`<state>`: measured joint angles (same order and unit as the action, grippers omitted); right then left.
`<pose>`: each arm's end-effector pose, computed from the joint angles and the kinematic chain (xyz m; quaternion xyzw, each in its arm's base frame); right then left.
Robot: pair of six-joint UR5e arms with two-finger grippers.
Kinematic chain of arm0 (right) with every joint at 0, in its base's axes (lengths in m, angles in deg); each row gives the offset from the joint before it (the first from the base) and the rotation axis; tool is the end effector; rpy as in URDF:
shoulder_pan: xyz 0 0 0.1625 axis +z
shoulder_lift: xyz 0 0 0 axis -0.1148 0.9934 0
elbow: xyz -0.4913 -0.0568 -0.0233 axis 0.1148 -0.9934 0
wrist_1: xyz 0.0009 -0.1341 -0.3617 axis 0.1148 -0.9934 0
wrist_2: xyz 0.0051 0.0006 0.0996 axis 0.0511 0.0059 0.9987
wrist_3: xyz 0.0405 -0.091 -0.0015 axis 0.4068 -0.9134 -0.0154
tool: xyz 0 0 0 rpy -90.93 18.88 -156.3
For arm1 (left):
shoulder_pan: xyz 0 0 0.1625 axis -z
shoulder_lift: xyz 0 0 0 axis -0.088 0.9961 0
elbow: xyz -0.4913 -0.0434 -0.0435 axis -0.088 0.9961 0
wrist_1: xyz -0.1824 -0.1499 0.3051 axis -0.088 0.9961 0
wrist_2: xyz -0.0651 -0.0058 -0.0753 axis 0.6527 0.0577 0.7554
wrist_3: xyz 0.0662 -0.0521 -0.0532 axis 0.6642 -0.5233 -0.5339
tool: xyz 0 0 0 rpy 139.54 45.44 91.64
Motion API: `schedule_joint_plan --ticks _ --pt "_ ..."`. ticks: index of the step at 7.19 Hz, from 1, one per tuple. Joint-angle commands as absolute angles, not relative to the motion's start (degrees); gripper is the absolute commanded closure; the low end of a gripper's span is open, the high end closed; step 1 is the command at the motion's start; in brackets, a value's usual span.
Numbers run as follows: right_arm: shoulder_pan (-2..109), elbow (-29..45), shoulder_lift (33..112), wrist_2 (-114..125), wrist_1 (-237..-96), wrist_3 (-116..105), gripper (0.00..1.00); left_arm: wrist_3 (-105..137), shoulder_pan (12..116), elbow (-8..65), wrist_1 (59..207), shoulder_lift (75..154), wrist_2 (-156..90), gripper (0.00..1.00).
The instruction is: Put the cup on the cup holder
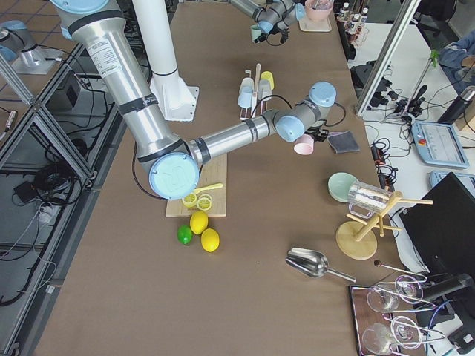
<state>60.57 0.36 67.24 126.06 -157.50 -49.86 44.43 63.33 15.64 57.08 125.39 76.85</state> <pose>-0.2089 -0.6333 0.4568 0.3441 -0.4037 -0.5059 0.6803 0.2795 -0.5804 0.5904 -0.2998 0.2975 0.2610 0.8680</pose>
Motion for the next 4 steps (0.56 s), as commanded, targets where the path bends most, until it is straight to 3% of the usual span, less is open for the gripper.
schedule_joint_plan --ticks 1,4 --pt "62.6 0.1 68.4 131.0 -145.0 -45.5 1.00 44.7 65.4 23.7 57.4 125.4 71.5 1.00" --pt "64.6 -0.1 69.0 135.6 -128.3 -33.6 1.00 42.8 66.4 29.1 71.0 124.9 71.3 1.00"
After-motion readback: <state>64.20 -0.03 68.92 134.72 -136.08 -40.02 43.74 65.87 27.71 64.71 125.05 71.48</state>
